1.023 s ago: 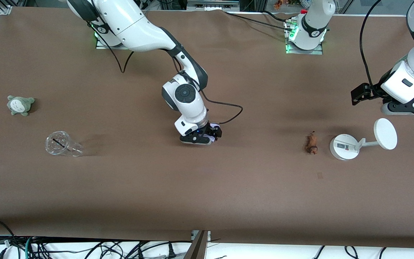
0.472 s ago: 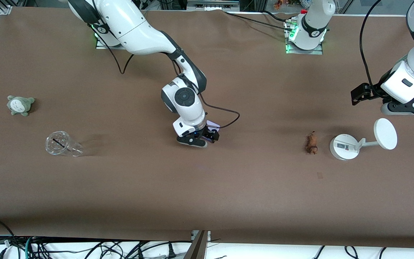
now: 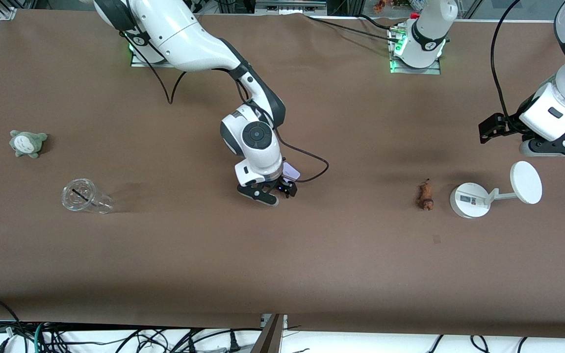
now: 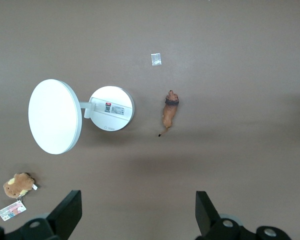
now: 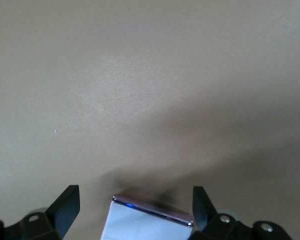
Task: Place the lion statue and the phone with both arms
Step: 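Close the right gripper on the white Huawei phone, then lift the phone with the right gripper and carry it toward the glass cup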
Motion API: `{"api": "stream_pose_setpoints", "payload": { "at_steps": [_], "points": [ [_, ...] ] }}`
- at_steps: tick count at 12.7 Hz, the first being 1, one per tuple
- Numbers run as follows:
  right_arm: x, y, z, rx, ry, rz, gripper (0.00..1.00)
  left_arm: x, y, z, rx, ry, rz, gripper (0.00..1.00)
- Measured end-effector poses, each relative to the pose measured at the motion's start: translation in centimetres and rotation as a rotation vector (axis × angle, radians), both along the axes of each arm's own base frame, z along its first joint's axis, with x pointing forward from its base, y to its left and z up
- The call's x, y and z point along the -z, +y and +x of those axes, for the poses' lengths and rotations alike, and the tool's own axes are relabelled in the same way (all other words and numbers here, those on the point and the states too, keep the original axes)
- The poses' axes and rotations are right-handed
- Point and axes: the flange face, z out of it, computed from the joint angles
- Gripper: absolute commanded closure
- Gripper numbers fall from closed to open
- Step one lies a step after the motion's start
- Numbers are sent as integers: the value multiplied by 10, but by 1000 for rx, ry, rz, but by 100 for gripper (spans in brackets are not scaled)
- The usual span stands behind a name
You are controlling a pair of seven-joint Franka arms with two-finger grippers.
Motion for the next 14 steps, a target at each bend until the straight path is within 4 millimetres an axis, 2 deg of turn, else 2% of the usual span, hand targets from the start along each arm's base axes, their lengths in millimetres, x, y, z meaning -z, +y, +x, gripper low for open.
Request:
{"api": "stream_pose_setpoints", "payload": {
  "at_steps": [3,6,11,14],
  "points": [
    [2,-4,1,132,21,0,0,0,0,0,0,0,0,0],
    [8,-5,-7,210,83,-45,0,0,0,0,0,0,0,0],
    [-9,22,-19,242,72,-15,0,0,0,0,0,0,0,0],
    [0,27,-26,214,79,-26,0,0,-1,0,1,0,0,0]
  ]
}}
